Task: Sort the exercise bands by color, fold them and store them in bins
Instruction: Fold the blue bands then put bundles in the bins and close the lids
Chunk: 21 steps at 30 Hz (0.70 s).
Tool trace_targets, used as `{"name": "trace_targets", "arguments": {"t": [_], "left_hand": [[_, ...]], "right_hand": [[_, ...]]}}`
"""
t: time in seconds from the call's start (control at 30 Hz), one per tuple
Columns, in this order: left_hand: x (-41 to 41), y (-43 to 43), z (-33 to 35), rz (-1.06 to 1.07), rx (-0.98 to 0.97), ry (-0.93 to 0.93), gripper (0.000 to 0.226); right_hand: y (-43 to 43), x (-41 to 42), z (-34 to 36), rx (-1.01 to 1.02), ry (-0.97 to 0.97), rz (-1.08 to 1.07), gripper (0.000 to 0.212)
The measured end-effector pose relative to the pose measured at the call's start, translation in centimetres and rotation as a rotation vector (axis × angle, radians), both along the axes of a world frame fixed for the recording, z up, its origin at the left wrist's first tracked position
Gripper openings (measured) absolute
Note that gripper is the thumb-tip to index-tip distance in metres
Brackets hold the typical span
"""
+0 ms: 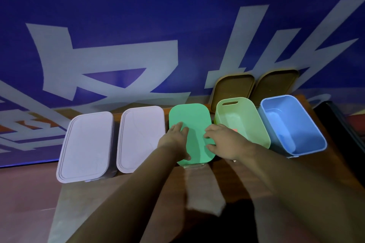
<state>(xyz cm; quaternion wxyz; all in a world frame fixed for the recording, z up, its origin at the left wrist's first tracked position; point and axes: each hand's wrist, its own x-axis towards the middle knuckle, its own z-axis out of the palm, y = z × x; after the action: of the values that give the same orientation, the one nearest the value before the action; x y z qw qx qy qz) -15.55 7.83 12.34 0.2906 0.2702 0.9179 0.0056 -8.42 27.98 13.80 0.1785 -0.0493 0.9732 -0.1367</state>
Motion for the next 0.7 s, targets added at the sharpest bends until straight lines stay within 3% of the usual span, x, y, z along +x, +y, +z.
{"name": "trace_targets", "arguments": {"t": [0.13, 0.33, 0.43, 0.57, 0.7], "left_hand": [[-1.1, 3.4, 1.7, 0.051, -0.029, 0.035, 0.086], [-4.5, 12.0, 6.5, 0.135, 0.281, 0.067, 0.054], [-6.9, 16.7, 7.0, 0.197, 0.366, 0.142, 0.051], [-8.2, 20.7, 5.5, 0.249, 0.363, 0.220, 0.048], [-8.1, 22.4, 4.2, 0.337, 0.388, 0.330, 0.046]], "right_hand": [[3.7, -1.5, 0.8, -0.066, 0.044, -0.019, 0.034], [11.9, -6.0, 3.1, -0.070, 0.196, -0.176, 0.028], [15.3, -8.0, 5.0, -0.067, 0.313, -0.234, 0.037], [18.1, -9.7, 5.8, -0.014, 0.307, -0.222, 0.053], [19.6, -10.1, 4.9, 0.012, 0.310, -0.163, 0.050]]}}
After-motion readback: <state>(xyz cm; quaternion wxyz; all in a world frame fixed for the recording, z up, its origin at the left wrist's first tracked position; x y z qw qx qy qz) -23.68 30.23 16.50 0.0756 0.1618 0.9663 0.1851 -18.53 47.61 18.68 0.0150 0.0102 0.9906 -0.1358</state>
